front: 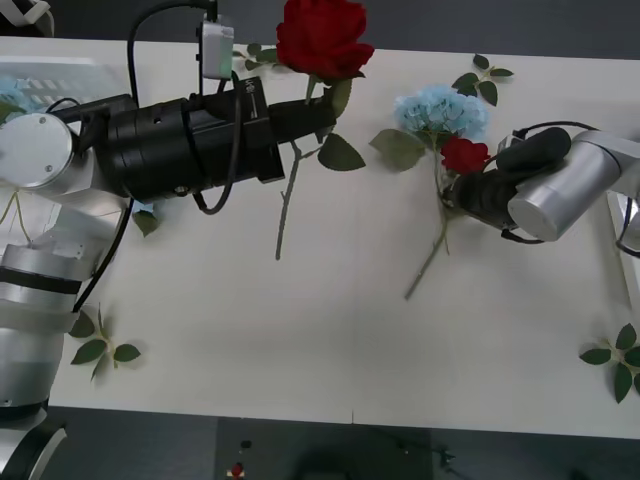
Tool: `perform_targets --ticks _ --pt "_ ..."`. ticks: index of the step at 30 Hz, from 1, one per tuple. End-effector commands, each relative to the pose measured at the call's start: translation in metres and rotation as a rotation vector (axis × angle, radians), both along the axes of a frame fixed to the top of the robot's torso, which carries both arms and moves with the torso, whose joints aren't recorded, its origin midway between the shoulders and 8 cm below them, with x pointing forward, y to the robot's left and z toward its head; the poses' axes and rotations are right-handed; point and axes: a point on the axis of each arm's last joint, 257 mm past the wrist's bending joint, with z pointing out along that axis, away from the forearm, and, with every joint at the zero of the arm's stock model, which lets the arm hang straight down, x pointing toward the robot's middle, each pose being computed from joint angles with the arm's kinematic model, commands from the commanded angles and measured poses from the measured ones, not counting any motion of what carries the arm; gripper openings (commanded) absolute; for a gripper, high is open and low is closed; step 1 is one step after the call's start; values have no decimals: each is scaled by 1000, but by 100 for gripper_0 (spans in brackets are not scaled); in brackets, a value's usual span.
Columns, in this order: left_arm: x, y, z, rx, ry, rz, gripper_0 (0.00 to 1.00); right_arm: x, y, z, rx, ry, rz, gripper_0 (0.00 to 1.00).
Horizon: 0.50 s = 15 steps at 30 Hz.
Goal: Put the red flowers into the right box and the blue flowers into the left box
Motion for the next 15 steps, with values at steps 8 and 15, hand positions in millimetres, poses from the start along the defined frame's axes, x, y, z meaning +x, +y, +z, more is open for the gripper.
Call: perform_targets --ticks 8,15 --pt "-4 -20 26 -35 -77 -11 0 44 13 30 -3 -87 -48 100" --pt "-4 -20 27 -34 -82 -11 0 45 18 46 26 -110 -12 100"
